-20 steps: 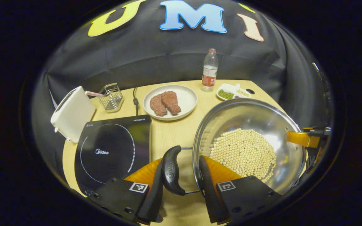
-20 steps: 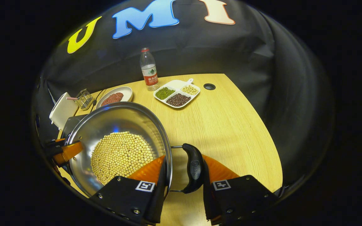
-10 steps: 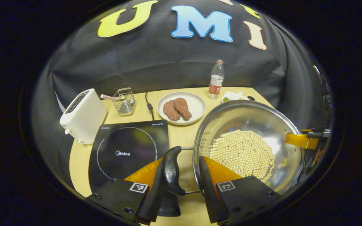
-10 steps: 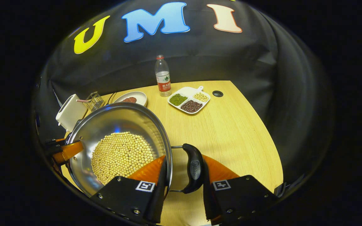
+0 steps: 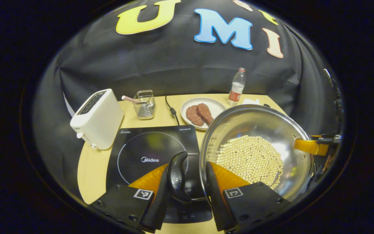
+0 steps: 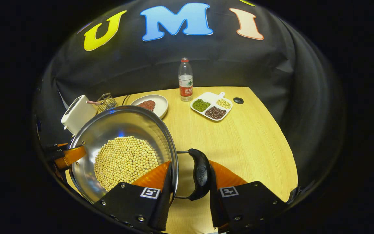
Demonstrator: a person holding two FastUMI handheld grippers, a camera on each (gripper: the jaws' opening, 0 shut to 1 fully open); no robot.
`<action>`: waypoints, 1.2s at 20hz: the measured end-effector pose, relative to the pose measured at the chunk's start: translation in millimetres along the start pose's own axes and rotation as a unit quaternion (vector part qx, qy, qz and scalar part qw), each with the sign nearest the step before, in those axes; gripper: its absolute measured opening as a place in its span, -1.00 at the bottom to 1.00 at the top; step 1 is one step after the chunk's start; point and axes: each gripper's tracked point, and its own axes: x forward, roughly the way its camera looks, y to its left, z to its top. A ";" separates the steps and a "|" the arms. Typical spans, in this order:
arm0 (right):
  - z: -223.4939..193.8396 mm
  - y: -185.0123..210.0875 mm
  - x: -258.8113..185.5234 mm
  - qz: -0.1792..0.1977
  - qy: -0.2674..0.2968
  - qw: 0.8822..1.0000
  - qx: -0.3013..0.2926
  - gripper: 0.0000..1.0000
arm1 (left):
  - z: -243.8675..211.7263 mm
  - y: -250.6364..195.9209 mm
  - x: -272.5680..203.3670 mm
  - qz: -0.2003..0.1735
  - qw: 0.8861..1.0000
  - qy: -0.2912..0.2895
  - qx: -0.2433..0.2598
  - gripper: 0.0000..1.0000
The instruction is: First push the handle of the pot to place it horizontally, then grasp the pot with both hands and set it on the induction cooktop.
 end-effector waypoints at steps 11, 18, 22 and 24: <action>8.1 80.7 18.2 0.018 0.013 1.000 -0.018 0.04 | -3.0 87.2 0.8 0.018 1.000 0.004 -0.019 0.24; 12.9 119.5 33.9 0.022 0.023 0.999 -0.023 0.04 | -3.3 130.9 7.6 0.026 0.999 0.005 -0.033 0.30; 13.9 137.5 42.2 0.022 0.028 0.999 -0.023 0.04 | -4.7 152.2 14.5 0.031 0.999 0.007 -0.041 0.29; 13.4 145.0 45.6 0.023 0.030 0.999 -0.022 0.04 | -3.3 157.6 21.4 0.033 0.999 0.008 -0.042 0.24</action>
